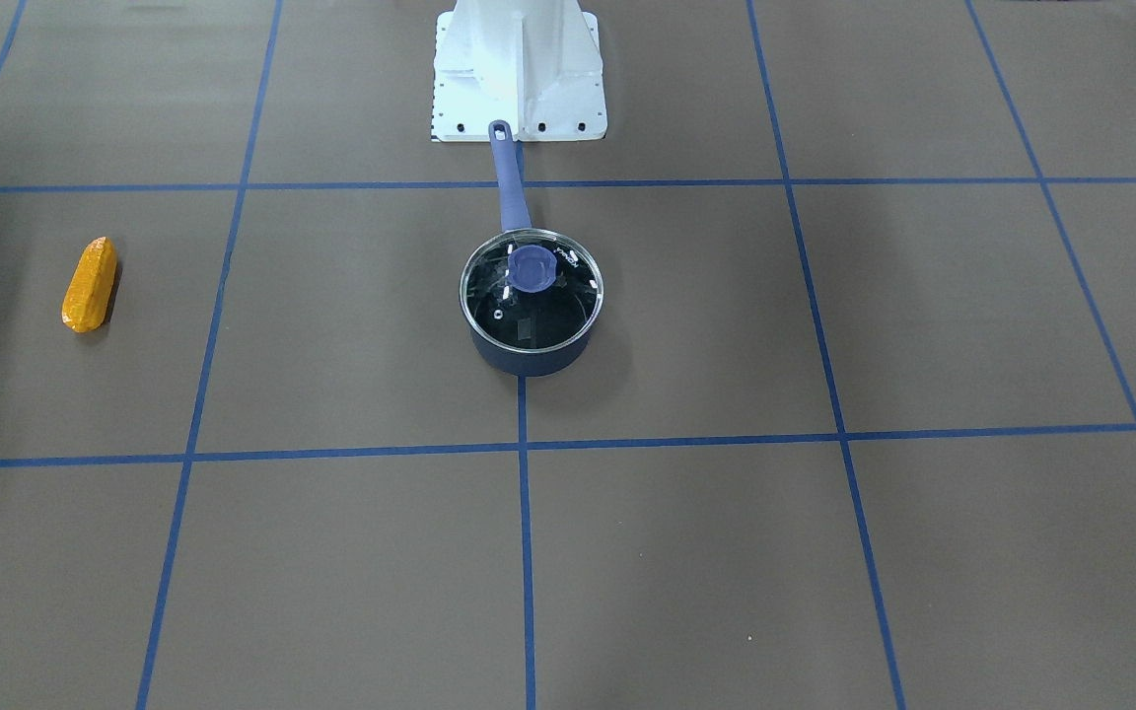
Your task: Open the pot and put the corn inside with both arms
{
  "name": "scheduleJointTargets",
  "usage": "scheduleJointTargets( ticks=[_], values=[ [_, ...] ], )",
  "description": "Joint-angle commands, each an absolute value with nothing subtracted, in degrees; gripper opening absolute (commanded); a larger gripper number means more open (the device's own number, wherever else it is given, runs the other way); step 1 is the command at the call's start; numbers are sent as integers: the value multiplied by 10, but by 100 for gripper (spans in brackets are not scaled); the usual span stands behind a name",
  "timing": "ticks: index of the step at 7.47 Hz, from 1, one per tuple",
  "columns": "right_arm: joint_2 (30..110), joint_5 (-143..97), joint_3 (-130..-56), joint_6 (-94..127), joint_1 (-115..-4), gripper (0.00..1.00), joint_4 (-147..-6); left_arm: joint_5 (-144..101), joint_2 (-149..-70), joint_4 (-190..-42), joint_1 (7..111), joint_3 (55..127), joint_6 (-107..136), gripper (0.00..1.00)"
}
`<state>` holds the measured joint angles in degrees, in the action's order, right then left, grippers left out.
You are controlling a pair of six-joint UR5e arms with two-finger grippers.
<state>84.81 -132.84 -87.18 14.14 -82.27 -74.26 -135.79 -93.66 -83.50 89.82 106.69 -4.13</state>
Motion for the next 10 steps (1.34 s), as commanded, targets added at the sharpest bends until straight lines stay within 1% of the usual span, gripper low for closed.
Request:
scheduleJointTargets(
  ticks=[1,2,3,4,5,7,8,10],
  values=[
    [847,-1329,-874,142,-823,100,-742,-1358,-937,-835,897,1066,-30,98],
    [846,-1329,-877,141,-820,100,-740,-1358,-937,-836,897,1073,-19,98],
    [855,-1344,-906,161,-818,100,-723,-1358,-944,-836,896,1075,4,98],
    [863,-1378,-928,229,-792,100,-727,-1360,-975,-833,891,1073,47,98],
    [866,-1382,-940,260,-757,100,-721,-1376,-998,-833,862,1071,94,98],
    [893,-1376,-1000,357,-703,100,-712,-1374,-1061,-828,805,1071,190,98],
    [910,-1375,-1014,395,-670,100,-689,-1372,-1097,-827,764,1070,256,98],
    [956,-1338,-1014,489,-599,100,-578,-1366,-1169,-827,689,1070,408,98]
  ],
)
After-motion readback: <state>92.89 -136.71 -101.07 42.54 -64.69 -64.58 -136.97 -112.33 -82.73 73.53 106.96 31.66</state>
